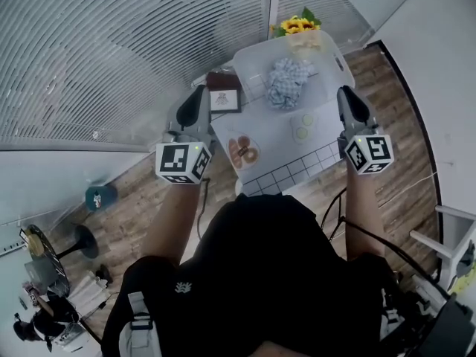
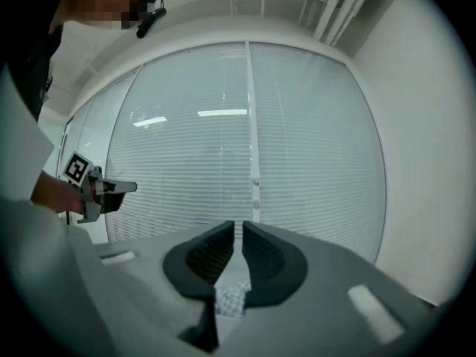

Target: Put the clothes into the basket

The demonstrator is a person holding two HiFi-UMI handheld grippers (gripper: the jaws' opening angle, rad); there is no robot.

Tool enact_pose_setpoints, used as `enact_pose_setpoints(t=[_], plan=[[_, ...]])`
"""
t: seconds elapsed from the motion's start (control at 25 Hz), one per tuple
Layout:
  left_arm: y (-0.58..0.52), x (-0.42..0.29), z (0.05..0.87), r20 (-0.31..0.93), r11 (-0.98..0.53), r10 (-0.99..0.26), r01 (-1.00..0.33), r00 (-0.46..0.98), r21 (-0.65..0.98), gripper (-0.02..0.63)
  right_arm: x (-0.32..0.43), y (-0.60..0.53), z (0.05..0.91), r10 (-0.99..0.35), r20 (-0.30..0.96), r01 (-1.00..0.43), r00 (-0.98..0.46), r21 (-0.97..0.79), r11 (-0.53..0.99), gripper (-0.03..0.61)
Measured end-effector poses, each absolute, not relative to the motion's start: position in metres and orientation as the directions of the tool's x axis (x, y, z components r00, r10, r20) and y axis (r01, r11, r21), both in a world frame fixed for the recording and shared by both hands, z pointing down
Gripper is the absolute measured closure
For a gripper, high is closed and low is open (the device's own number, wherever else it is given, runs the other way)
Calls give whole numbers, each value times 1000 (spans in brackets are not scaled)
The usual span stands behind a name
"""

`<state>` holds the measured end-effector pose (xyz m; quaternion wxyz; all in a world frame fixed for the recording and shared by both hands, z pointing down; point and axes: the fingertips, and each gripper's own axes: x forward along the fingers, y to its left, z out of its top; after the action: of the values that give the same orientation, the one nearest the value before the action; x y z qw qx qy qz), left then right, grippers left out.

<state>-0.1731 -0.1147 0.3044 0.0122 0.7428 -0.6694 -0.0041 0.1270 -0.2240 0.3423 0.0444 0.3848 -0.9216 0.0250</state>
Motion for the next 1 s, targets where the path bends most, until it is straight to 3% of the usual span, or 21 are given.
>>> enact_pose_setpoints(t=[0.16,1.0], plan=[[-109,-170,305,15,-103,-995,-995,103,15,606,130,-214,346,-714,92,-717,-694,-3,697,575],[-97,-157,300,9,-108,-994,-994,108,0,606,136,-203,350,-704,105,-709,-702,-9,705,577]])
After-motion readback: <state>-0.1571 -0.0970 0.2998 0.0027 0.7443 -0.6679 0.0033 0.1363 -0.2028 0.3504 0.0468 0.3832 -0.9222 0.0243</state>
